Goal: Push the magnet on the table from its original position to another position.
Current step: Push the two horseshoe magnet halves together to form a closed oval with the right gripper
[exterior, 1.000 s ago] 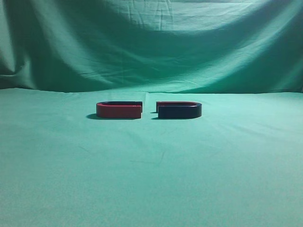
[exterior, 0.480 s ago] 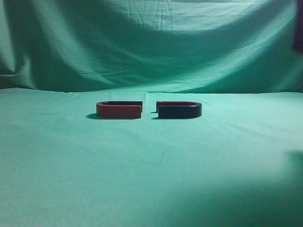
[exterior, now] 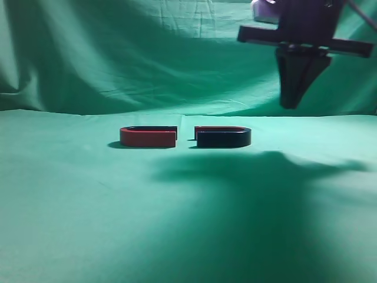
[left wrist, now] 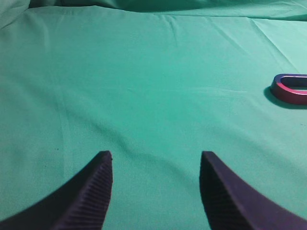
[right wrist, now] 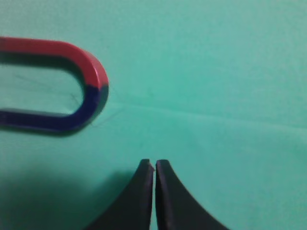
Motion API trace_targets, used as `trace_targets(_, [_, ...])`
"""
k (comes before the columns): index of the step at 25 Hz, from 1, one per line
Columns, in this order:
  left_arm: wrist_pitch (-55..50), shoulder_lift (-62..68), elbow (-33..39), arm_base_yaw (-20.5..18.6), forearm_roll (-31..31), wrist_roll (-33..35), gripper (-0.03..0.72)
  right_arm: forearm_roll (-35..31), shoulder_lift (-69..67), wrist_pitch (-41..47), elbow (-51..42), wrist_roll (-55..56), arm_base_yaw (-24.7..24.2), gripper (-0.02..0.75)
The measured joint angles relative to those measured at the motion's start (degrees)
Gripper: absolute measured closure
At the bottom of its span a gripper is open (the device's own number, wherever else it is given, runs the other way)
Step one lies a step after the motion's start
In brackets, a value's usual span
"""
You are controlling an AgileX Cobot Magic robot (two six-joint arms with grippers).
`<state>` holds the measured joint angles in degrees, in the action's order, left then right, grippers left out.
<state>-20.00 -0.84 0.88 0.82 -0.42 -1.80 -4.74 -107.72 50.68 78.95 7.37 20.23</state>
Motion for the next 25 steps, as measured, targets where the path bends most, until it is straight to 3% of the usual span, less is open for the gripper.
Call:
trace_targets(11, [0.00, 0.00, 0.00, 0.00, 0.00, 0.00, 0.316, 3.50, -12.64, 3.89, 13.02, 2.97, 1.51, 0.738])
trace_targets(25, [0.00, 0.00, 0.00, 0.00, 0.00, 0.00, 0.316, 3.14, -13.80, 1.27, 14.07, 5.46, 4.96, 0.738])
